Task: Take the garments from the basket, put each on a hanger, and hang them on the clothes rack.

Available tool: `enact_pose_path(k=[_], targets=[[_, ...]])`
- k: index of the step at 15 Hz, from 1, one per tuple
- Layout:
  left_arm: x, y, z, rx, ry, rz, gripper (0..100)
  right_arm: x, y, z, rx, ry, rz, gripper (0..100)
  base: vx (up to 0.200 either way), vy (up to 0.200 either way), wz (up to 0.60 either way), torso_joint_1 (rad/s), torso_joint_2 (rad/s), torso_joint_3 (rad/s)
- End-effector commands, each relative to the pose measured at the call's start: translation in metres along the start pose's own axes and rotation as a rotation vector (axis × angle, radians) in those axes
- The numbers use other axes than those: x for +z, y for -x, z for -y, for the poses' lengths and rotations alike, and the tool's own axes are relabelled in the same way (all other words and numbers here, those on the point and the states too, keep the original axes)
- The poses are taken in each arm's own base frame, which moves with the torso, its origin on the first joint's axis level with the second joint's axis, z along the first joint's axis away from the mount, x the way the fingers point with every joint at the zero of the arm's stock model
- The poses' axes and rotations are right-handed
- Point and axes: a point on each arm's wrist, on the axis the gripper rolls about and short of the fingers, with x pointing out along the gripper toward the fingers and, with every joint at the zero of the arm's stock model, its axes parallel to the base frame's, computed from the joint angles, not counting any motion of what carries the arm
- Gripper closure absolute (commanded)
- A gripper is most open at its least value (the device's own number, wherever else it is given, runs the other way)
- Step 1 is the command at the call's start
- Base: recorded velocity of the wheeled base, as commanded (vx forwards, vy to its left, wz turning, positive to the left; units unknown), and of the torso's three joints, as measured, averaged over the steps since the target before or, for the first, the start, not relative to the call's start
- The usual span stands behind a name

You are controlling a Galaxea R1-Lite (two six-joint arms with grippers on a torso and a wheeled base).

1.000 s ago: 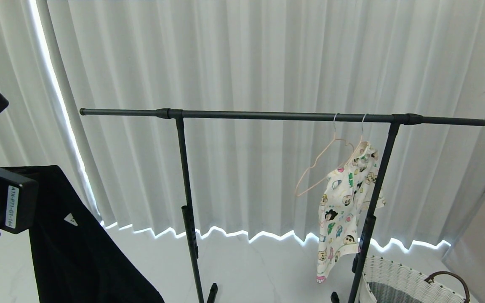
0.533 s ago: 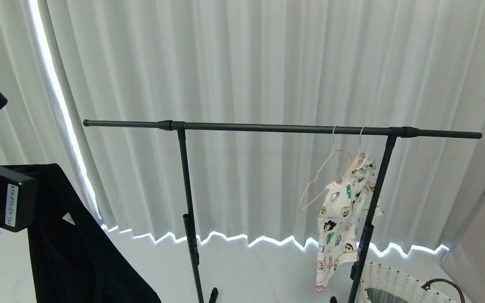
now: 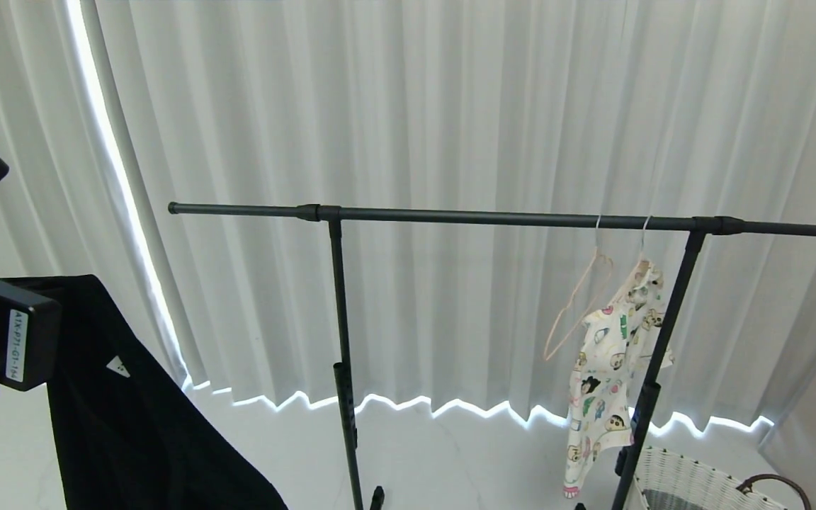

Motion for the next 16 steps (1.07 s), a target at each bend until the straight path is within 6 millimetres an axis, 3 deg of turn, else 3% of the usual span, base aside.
enact_pose_path(k=[1,4,16], targets=[[-0.001,-0.001,0.001,-0.002,-0.002,-0.002,100,0.0,-0.001,0.0,0.002,0.001,-0.003,0,0.0,0.0,0.0,0.0,0.0,0.0],[0.0,-0.001,0.001,-0.005,-0.024,0.0,100,-0.001,-0.005,-0.002,0.005,0.003,-0.018,0,0.0,0.0,0.0,0.0,0.0,0.0],[0.0,-0.002,0.002,-0.012,-0.029,0.0,100,-0.002,-0.017,-0.005,0.012,-0.001,-0.054,0,0.2,0.0,0.0,0.002,0.0,0.004]])
